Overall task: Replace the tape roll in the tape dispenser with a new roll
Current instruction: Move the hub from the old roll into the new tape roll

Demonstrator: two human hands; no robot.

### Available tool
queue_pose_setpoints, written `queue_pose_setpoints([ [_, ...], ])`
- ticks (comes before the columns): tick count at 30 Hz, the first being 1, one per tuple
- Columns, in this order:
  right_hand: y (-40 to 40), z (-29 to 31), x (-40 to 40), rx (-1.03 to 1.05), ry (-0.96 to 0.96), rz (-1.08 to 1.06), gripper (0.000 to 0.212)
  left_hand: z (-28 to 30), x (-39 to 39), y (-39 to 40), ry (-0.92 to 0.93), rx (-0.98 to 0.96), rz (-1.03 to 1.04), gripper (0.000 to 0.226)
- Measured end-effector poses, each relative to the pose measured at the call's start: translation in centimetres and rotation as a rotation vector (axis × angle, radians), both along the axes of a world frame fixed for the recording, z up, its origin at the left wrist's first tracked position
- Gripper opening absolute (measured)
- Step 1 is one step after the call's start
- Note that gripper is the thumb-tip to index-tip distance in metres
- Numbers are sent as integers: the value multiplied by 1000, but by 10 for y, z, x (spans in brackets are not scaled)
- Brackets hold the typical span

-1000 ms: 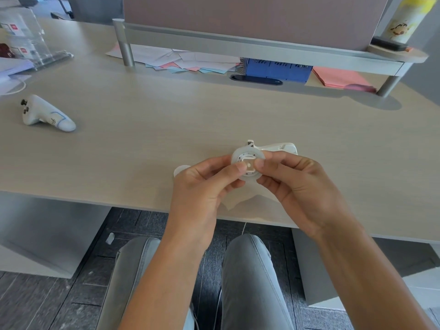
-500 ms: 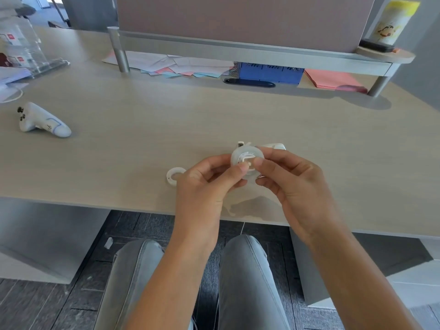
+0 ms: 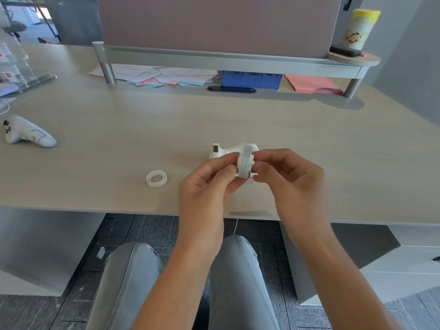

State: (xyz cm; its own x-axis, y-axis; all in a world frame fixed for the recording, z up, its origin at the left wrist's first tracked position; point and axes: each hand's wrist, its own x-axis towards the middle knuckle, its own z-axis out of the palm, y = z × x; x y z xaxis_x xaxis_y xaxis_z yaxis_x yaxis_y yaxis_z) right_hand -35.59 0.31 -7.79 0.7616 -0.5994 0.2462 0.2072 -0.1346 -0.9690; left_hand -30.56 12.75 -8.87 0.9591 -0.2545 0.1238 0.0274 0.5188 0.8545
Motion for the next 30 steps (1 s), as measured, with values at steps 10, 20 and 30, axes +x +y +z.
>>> queue_pose_setpoints([
  [10, -11, 6, -26, 19, 45, 91, 13, -8, -17, -19, -165, 129, 127, 18],
  [20, -34, 11, -46, 41, 82, 137, 17, -2, -20, -20, -75, 165, -131, 13],
  [30, -36, 13, -45, 43, 99, 162, 21, -3, -20, -16, -58, 160, -133, 23],
])
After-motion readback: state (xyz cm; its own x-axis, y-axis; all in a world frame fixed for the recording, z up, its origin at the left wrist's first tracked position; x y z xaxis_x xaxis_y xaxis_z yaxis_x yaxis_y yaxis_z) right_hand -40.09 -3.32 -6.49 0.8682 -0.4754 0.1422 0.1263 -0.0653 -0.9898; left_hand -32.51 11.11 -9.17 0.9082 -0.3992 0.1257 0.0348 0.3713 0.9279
